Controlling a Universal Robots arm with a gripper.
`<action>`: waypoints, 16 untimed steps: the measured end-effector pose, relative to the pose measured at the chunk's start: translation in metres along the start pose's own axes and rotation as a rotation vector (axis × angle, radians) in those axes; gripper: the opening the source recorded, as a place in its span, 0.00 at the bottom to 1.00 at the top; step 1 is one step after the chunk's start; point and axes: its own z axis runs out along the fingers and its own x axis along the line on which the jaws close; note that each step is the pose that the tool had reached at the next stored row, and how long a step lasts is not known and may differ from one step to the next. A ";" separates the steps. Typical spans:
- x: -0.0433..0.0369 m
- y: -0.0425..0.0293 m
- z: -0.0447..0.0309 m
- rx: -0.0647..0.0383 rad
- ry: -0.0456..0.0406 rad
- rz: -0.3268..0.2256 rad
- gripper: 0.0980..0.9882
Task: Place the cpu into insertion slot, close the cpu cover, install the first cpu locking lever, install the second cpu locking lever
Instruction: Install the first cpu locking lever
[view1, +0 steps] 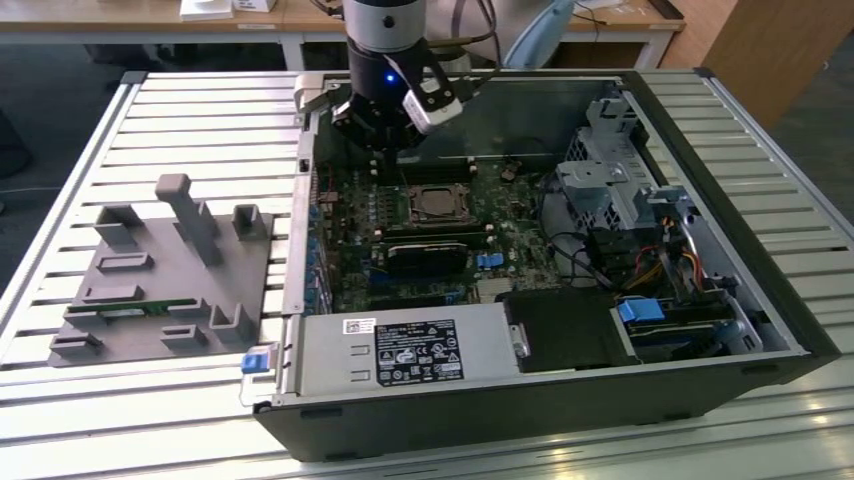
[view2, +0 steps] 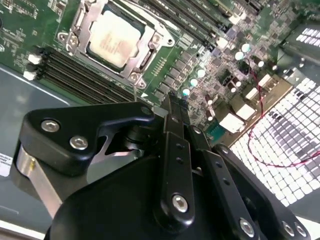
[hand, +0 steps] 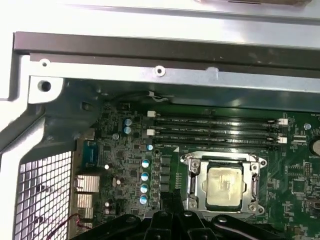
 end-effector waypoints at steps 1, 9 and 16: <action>0.0000 0.0015 0.0007 0.000 -0.0002 0.002 0.01; 0.0009 0.0166 0.0069 0.000 -0.0005 0.009 0.01; 0.0030 0.0209 0.0088 0.000 -0.0005 0.009 0.01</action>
